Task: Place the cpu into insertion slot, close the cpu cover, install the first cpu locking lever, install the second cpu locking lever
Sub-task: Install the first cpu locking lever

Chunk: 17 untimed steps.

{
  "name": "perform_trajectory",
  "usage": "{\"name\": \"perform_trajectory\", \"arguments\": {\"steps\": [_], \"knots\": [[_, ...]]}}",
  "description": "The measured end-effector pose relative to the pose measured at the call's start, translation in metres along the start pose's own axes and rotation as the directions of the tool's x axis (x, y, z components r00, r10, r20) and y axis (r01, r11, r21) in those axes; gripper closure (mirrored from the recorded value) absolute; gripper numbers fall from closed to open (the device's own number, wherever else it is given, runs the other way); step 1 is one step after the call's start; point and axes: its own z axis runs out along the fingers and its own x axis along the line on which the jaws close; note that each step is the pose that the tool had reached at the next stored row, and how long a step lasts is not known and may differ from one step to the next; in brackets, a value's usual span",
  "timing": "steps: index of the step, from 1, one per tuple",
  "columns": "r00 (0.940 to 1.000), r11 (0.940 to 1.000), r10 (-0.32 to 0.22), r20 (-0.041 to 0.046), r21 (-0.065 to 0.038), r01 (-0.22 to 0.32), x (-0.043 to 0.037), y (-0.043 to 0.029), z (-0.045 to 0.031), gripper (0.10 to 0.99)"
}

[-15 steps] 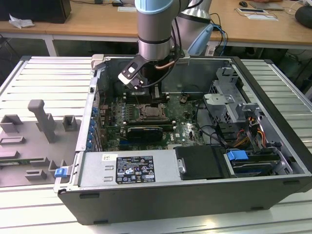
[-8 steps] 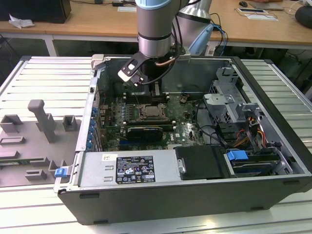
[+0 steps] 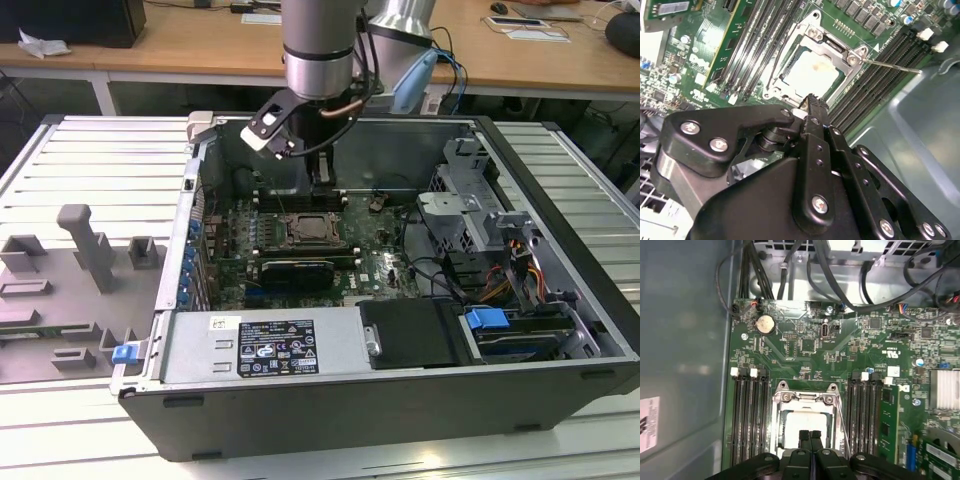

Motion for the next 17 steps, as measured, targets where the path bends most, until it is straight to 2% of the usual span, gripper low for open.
{"name": "perform_trajectory", "arguments": {"steps": [2, 5, 8, 11, 14, 16, 17], "knots": [[1.0, 1.0, 0.0, 0.0001, 0.002, 0.0, 0.0002, 0.0003, -0.0049, 0.98], [1.0, 0.9999, 0.0, -0.0004, 0.014, 0.0, 0.0002, 0.0006, -0.0094, 0.98], [1.0, 0.9998, 0.0, -0.0006, 0.02, 0.0, 0.0003, 0.0005, -0.0099, 0.98], [0.9984, 0.9981, -0.056, -0.0046, 0.026, 0.056, 0.0002, 0.0004, -0.009, 0.98], [0.9925, 0.9921, -0.122, -0.007, 0.028, 0.122, 0.0002, 0.0003, -0.0085, 0.98], [0.9804, 0.9799, -0.197, -0.006, 0.03, 0.197, 0.0002, 0.0003, -0.0085, 0.98], [0.9761, 0.9757, -0.217, -0.0067, 0.03, 0.217, 0.0002, 0.0002, -0.0085, 0.98]]}}
